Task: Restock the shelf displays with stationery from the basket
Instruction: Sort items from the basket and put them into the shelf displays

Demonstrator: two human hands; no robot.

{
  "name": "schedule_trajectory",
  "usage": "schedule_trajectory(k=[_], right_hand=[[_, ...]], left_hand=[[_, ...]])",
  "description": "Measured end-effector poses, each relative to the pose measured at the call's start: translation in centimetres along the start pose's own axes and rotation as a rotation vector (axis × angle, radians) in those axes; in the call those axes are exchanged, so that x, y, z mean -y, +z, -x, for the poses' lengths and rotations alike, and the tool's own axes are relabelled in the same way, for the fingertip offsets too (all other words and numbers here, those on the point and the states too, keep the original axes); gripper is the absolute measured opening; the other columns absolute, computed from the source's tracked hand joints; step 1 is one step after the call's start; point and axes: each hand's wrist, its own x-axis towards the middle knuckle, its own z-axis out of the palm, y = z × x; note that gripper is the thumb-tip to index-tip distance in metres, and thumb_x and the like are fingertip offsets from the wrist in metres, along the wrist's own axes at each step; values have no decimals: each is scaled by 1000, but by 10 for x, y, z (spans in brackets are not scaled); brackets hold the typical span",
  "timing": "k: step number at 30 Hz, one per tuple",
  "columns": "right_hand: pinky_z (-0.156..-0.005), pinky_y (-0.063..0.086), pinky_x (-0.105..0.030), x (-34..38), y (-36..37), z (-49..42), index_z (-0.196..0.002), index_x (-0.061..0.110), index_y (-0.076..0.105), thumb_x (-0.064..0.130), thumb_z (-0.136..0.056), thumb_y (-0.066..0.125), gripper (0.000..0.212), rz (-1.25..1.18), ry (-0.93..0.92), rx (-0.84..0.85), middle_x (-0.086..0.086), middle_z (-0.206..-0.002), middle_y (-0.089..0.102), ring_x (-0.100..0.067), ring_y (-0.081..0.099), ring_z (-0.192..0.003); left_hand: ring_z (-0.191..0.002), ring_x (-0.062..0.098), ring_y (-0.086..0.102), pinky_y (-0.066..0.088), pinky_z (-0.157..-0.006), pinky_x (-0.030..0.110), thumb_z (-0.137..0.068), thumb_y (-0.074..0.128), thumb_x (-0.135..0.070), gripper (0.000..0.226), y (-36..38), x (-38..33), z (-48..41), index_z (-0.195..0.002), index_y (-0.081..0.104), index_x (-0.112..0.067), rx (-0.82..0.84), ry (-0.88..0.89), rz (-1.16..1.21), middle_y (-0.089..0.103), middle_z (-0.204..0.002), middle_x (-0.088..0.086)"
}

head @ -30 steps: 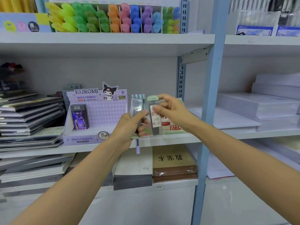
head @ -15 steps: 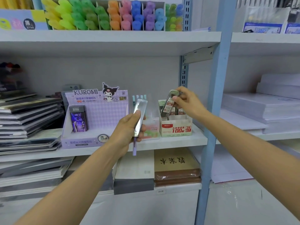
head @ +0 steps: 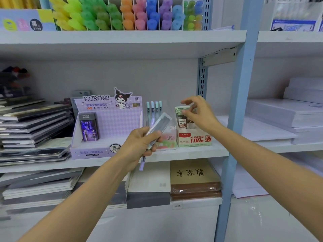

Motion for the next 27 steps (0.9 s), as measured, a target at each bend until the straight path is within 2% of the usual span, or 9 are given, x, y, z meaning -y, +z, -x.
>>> schedule_trajectory(k=[4, 8, 10, 12, 15, 18, 20, 23, 27], right_hand=[[-79, 48, -17, 21, -2, 12, -111, 24, 63, 19, -93, 60, 19, -137, -132, 28, 8, -113, 58, -2, 58, -93], [-86, 53, -22, 32, -3, 25, -118, 31, 62, 24, -91, 64, 27, -321, -208, 373, 18, -115, 63, -3, 61, -103], [-88, 53, -26, 30, -2, 28, -117, 26, 66, 22, -87, 69, 30, -266, -268, 458, 15, -112, 65, -7, 61, -103], [-88, 55, -33, 29, -2, 28, -113, 23, 69, 25, -84, 71, 29, -286, -231, 429, 8, -106, 67, -16, 63, -100], [-70, 55, -26, 25, -4, 31, -108, 19, 71, 33, -88, 62, 26, -328, -180, 384, 9, -89, 70, -12, 64, -77], [-48, 47, -25, 22, -1, 36, -95, 16, 71, 37, -95, 52, 28, -329, -157, 382, -1, -80, 72, -15, 57, -53], [-40, 42, -20, 21, -1, 39, -93, 11, 69, 40, -96, 49, 35, -301, -123, 411, -1, -76, 73, -12, 54, -43], [-52, 49, -25, 23, -2, 40, -99, 10, 71, 35, -98, 51, 32, -228, -145, 407, 0, -82, 72, -14, 61, -58], [-79, 52, -25, 33, 0, 38, -115, 26, 63, 25, -95, 59, 20, -230, -214, 346, 6, -97, 69, -7, 64, -91]], left_hand=[[-45, 10, 53, 34, -37, 15, -88, 69, -15, 15, -2, -2, 1, -98, 63, -5, -82, 26, 2, 73, -74, 6], [-44, 12, 53, 34, -36, 16, -84, 74, -18, 25, 1, -8, 4, -103, 62, -8, -86, 28, 17, 74, -76, 10], [-44, 12, 52, 34, -36, 17, -84, 73, -21, 29, 3, -11, 5, -105, 62, -7, -77, 39, 1, 74, -79, 11], [-44, 11, 52, 33, -36, 17, -87, 69, -28, 32, 5, -14, 7, -108, 62, -5, -66, 47, 32, 74, -83, 13], [-45, 11, 51, 31, -35, 16, -88, 63, -38, 36, 8, -22, 7, -106, 65, -7, -53, 19, 218, 75, -89, 13], [-45, 8, 49, 31, -34, 15, -91, 62, -23, 20, 10, -26, 8, -100, 66, -6, -37, 16, 251, 75, -86, 11], [-39, 4, 45, 29, -34, 14, -95, 58, -14, 13, 11, -23, 9, -95, 64, -3, -73, 35, 163, 72, -69, 3], [-32, 3, 39, 30, -34, 14, -96, 57, -16, 17, 10, -20, 9, -86, 65, -4, -116, 38, 46, 60, -48, -6], [-38, 4, 45, 36, -38, 12, -95, 60, -16, 16, 17, -19, 7, -87, 67, -4, -87, 63, -21, 69, -62, 0]])
